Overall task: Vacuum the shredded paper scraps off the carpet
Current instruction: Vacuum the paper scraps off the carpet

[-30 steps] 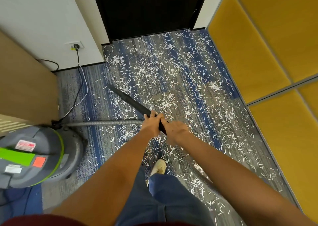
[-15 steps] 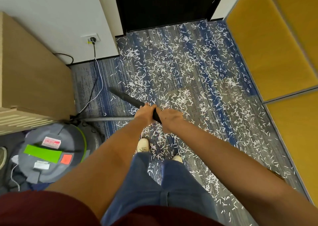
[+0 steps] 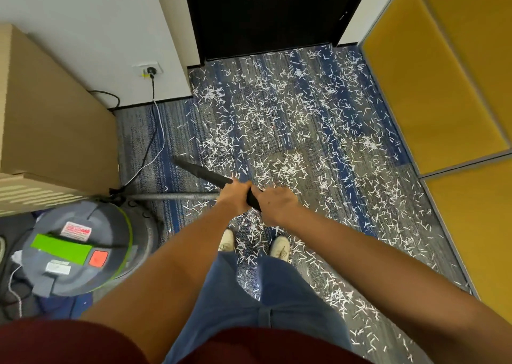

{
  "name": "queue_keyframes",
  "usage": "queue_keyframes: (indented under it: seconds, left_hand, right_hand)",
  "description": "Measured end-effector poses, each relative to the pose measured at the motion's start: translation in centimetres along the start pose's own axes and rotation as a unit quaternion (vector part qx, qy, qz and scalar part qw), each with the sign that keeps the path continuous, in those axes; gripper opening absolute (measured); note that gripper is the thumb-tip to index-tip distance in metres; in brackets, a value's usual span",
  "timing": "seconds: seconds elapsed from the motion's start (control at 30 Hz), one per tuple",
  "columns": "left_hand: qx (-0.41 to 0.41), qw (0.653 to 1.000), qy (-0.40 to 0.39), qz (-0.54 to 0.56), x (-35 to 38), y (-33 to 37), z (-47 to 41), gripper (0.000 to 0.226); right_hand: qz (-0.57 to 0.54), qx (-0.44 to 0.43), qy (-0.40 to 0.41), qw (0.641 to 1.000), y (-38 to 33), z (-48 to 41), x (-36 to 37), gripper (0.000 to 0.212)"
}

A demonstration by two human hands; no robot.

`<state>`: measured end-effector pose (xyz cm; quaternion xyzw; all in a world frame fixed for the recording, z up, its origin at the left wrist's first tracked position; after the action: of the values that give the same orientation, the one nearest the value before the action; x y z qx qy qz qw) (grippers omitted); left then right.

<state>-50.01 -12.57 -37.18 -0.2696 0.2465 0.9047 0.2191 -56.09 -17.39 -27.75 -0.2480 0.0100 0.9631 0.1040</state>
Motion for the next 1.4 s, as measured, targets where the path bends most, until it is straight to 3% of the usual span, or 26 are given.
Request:
queue_keyframes:
  seconds: [0.23, 0.67, 0.97, 1.4]
  left_hand:
    - [-0.029, 0.999, 0.002, 0.031, 0.8, 3.6, -1.6, 0.036]
    - [-0.092, 0.994, 0.018, 0.060, 2.7, 5.7, -0.4, 0.034]
    - [-0.066, 0.996, 0.016, 0.054, 1.8, 9.0, -1.4, 0.022]
    - [-0.089, 0.996, 0.008, 0.028, 1.5, 6.1, -0.1, 0.030]
  right_hand:
    - [0.018, 0.014, 0.006, 1.000, 3.5, 0.3, 1.1, 0.087]
    - [0.095, -0.058, -0.008, 0.994, 5.5, 1.6, 2.1, 0.073]
    - [0.088, -0.051, -0.011, 0.995, 9.0, 1.8, 2.1, 0.070]
    - [0.111, -0.077, -0.010, 0.991, 6.4, 0.8, 1.4, 0.066]
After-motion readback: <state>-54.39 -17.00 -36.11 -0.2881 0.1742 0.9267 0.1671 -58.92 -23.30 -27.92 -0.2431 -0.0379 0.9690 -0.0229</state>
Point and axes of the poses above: each hand's wrist, its own z-axis away from the middle knuckle, its own x-axis out of the palm, y = z × x, the point moved 7 cm from there along -z, towards the middle knuckle, and after that the axes turned 13 degrees about -y, right-handed, at the moved point
